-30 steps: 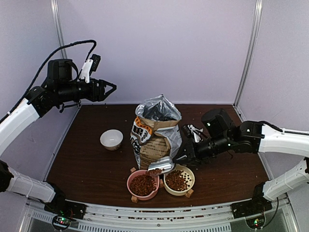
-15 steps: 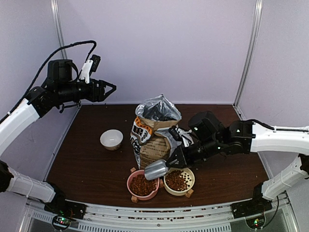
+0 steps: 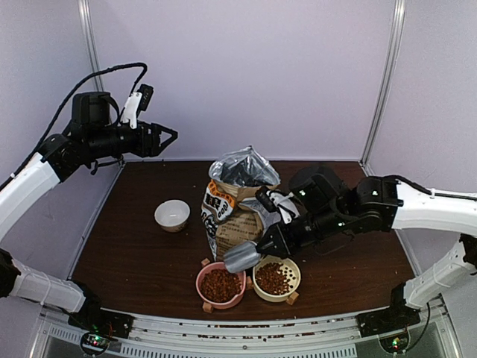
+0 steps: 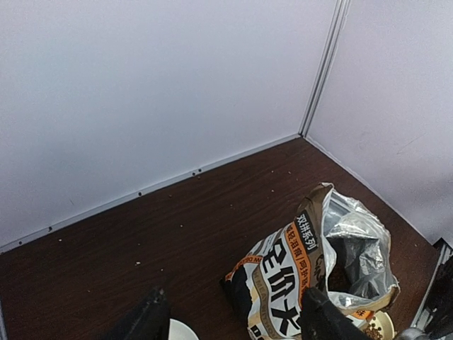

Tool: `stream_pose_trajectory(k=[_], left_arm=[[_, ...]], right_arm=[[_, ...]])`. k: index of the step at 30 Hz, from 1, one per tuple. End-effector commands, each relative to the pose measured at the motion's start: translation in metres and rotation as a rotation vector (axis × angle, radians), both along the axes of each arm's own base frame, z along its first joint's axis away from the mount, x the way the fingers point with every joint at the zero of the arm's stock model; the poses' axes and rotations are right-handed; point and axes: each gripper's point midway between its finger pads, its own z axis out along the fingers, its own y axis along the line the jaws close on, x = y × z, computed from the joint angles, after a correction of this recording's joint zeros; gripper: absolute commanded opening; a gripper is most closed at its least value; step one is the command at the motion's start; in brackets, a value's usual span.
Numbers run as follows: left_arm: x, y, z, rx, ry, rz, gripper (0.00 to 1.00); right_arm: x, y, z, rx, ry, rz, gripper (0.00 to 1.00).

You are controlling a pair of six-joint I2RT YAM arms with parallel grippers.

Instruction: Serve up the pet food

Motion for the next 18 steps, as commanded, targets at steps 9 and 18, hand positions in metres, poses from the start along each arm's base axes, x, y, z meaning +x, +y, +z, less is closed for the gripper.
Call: stream_pose_trajectory(k=[9,18], left_arm=[[-0.002,-0.003,0.006,-0.002,-0.048,-0.040,0.67],[-0.011,-0.052,-0.028,0.004,0.047,-0.188,0.69]], right_arm=[[0.039,-0.055,0.175,0.255,-0.255,-0.127,0.00],[0.120,-0.069,0.110,-0.208,-0.247,-0.336,0.00]])
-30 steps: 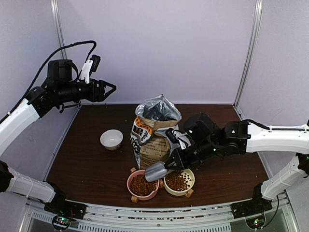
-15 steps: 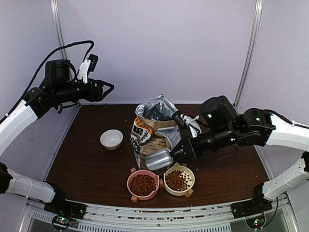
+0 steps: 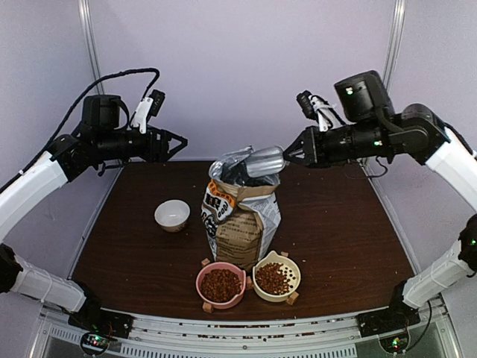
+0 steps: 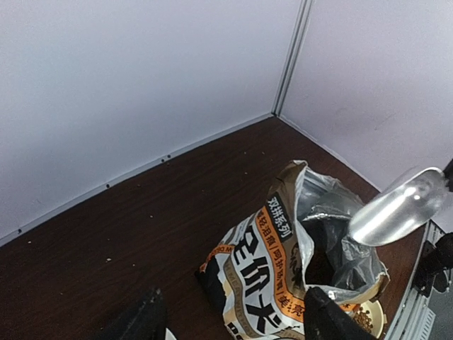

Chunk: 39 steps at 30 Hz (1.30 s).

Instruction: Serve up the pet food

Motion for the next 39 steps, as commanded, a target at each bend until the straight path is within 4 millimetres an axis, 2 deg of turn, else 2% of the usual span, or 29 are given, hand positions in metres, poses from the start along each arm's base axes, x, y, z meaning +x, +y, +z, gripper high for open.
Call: stream_pose_trajectory(k=[1,4,5,7,11,15,19,22,23,30,32,34,39], left_arm=[[-0.008,-0.034,-0.016,-0.009,0.032,-0.109,0.69],[-0.012,-0.046,-0.024,-0.007,0.060,-0.145,0.69],[-0.012,-0.047,-0.025,-0.008,0.063,-0.149,0.69],[-0.012,-0.046,-0.025,-0.008,0.063,-0.146,0.69],[-0.011,-0.046,-0.026,-0.006,0.064,-0.139,0.69],[-0.010,-0.045,-0.027,-0.002,0.065,-0.130,0.70],[-0.008,-0.044,-0.029,0.002,0.066,-0.122,0.69],[-0.008,-0.043,-0.029,0.005,0.067,-0.113,0.70],[-0.008,-0.042,-0.029,0.006,0.065,-0.111,0.70],[-0.008,-0.037,-0.023,0.000,0.051,-0.089,0.70],[-0.008,-0.036,-0.022,-0.001,0.047,-0.083,0.70],[-0.008,-0.035,-0.021,-0.001,0.043,-0.078,0.70],[-0.008,-0.032,-0.018,-0.002,0.033,-0.069,0.70]], right_arm=[[0.035,-0.015,-0.067,-0.380,0.073,-0.127,0.00],[0.059,-0.019,-0.093,-0.550,0.106,-0.189,0.00],[0.066,-0.015,-0.099,-0.570,0.117,-0.191,0.00],[0.077,-0.002,-0.126,-0.594,0.174,-0.155,0.00],[0.087,0.040,-0.177,-0.545,0.298,-0.050,0.00],[0.079,0.099,-0.189,-0.322,0.401,0.096,0.00],[0.073,0.129,-0.177,-0.169,0.453,0.179,0.00],[0.071,0.133,-0.156,-0.074,0.471,0.204,0.00],[0.070,0.131,-0.151,-0.043,0.480,0.203,0.00],[0.062,0.115,-0.078,0.253,0.467,0.218,0.00],[0.059,0.107,-0.067,0.320,0.476,0.216,0.00],[0.057,0.098,-0.059,0.388,0.486,0.209,0.00],[0.058,0.068,-0.068,0.462,0.502,0.150,0.00]])
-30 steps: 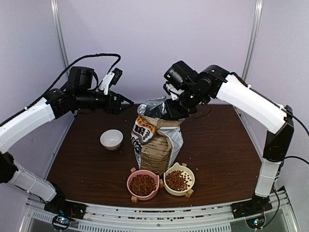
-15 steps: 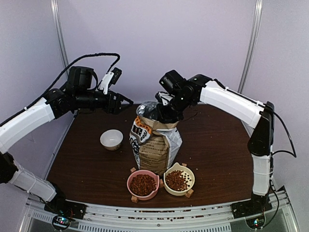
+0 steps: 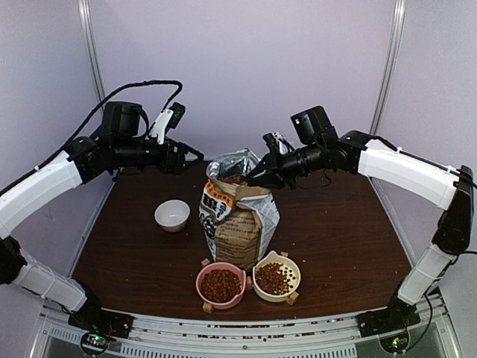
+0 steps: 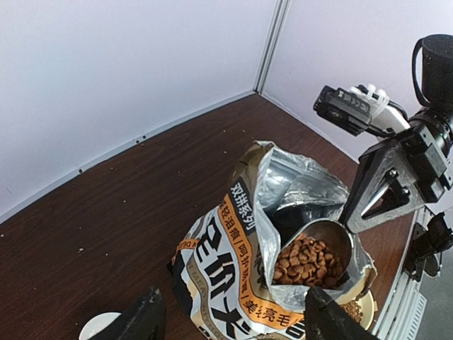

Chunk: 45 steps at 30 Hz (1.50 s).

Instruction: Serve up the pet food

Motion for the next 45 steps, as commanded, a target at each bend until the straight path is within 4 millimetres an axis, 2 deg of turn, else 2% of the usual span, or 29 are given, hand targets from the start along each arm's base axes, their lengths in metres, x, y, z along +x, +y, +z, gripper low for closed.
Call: stream_pose_trajectory(k=[1,11,18,27,32,36,45], left_arm=[[0.001,0.005,0.017,-0.037,-0.052,0.024,0.70],[0.001,0.007,0.018,-0.035,-0.060,0.033,0.70],[0.004,0.008,0.014,-0.025,-0.057,0.043,0.70],[0.005,0.008,0.012,-0.018,-0.056,0.048,0.70],[0.006,0.008,0.010,-0.015,-0.052,0.049,0.70],[0.006,0.007,0.010,-0.014,-0.052,0.048,0.70],[0.006,0.007,0.010,-0.016,-0.052,0.048,0.70]], right_arm=[[-0.002,-0.010,0.033,0.196,-0.016,-0.006,0.00],[0.004,-0.050,0.023,0.329,0.003,-0.127,0.00],[0.007,-0.069,0.024,0.405,0.012,-0.177,0.00],[0.001,-0.073,0.039,0.535,0.033,-0.164,0.00],[-0.004,-0.074,0.055,0.642,0.037,-0.143,0.00],[-0.006,-0.074,0.061,0.657,0.025,-0.127,0.00],[-0.018,-0.077,0.093,0.820,0.019,-0.070,0.00]])
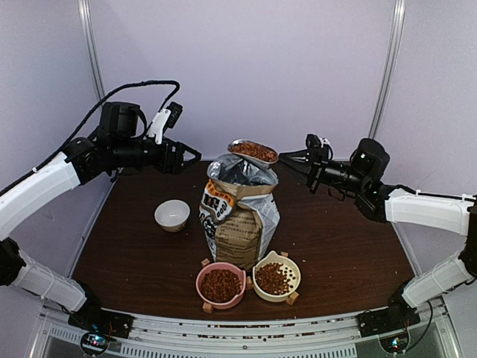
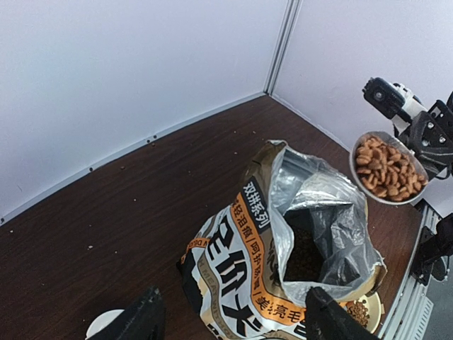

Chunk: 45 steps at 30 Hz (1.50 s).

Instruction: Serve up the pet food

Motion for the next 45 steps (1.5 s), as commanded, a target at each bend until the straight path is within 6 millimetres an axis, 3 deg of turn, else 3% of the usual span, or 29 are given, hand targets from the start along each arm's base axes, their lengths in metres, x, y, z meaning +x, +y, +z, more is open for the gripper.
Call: stream_pose_trajectory(k=[1,11,22,32,39,45], left_arm=[[0.003,0.000,0.009,-0.025,-0.037,0.008,0.70],[0.004,0.006,0.013,-0.016,-0.058,0.033,0.70],[0.008,0.027,0.026,0.011,-0.128,0.116,0.71],[0.011,0.028,0.022,0.015,-0.119,0.124,0.71],[0.011,0.032,0.025,0.016,-0.137,0.143,0.72],[0.010,0.034,0.026,0.014,-0.143,0.146,0.72]], right_arm=[[-0.013,-0.006,0.037,0.127,-0.088,0.033,0.00],[-0.026,-0.012,0.023,0.010,-0.089,0.020,0.00],[-0.084,-0.040,-0.011,-0.143,-0.094,0.071,0.00],[-0.119,-0.062,-0.082,-0.235,-0.006,0.082,0.00],[-0.131,-0.076,-0.132,-0.309,0.049,0.056,0.00],[-0.137,-0.085,-0.159,-0.388,0.072,0.037,0.00]])
